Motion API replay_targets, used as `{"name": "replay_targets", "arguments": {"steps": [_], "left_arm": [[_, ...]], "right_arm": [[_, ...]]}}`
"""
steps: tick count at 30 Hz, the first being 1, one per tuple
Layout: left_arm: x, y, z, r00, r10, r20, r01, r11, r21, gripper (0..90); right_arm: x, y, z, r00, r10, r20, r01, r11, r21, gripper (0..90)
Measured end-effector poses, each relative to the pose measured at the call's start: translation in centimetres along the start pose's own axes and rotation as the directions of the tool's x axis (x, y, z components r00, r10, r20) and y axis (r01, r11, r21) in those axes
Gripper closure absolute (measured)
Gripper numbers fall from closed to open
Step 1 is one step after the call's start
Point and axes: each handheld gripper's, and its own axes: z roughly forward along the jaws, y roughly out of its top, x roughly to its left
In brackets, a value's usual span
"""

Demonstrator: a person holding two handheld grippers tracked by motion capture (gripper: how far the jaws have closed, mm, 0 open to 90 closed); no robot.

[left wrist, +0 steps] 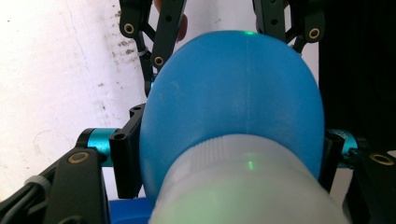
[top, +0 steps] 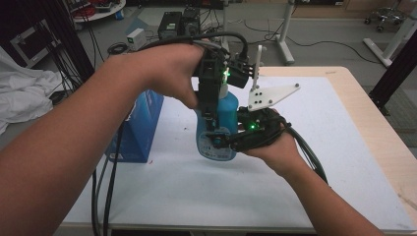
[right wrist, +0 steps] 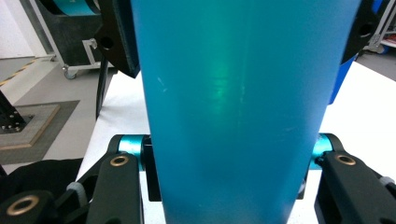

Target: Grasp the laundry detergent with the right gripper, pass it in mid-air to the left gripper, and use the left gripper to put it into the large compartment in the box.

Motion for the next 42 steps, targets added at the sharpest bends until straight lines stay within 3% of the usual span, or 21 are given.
{"name": "replay_targets", "arguments": {"steps": [6,24,31,33,37,40,42], "left_arm": [[-0.1,-0.1,0.0,1.0000,-0.001,0.006,0.001,1.0000,0.009,37.4],[-0.8,0.5,-0.3,0.9993,-0.037,-0.010,0.038,0.9985,0.040,38.5],[-0.9,0.8,-0.6,0.9994,-0.033,-0.007,0.033,0.9983,0.048,38.4],[-0.8,0.7,-0.5,0.9993,-0.035,-0.012,0.036,0.9976,0.060,38.5],[-0.5,0.2,-0.4,0.9983,-0.055,-0.019,0.057,0.9957,0.074,38.4],[-0.3,-0.2,-0.6,0.9975,-0.068,-0.019,0.069,0.9953,0.068,38.4],[-0.2,-0.3,-0.8,0.9972,-0.072,-0.020,0.074,0.9954,0.062,38.4]], "right_arm": [[0.1,0.0,0.1,1.0000,-0.004,-0.004,0.004,1.000,0.001,46.8],[0.2,0.1,0.0,0.9996,-0.014,-0.025,0.013,1.000,-0.013,46.0],[0.3,0.1,-0.6,0.9987,0.000,-0.051,-0.002,1.000,-0.029,40.9],[0.2,0.2,-1.4,0.9986,0.014,-0.051,-0.016,0.999,-0.028,33.3],[0.2,0.2,-2.4,0.9989,0.020,-0.043,-0.020,1.000,-0.006,30.1],[0.2,0.4,-3.4,0.9995,0.028,-0.013,-0.028,1.000,0.008,22.3],[0.2,0.7,-4.5,0.9994,0.033,0.015,-0.033,0.999,0.032,22.3]]}}
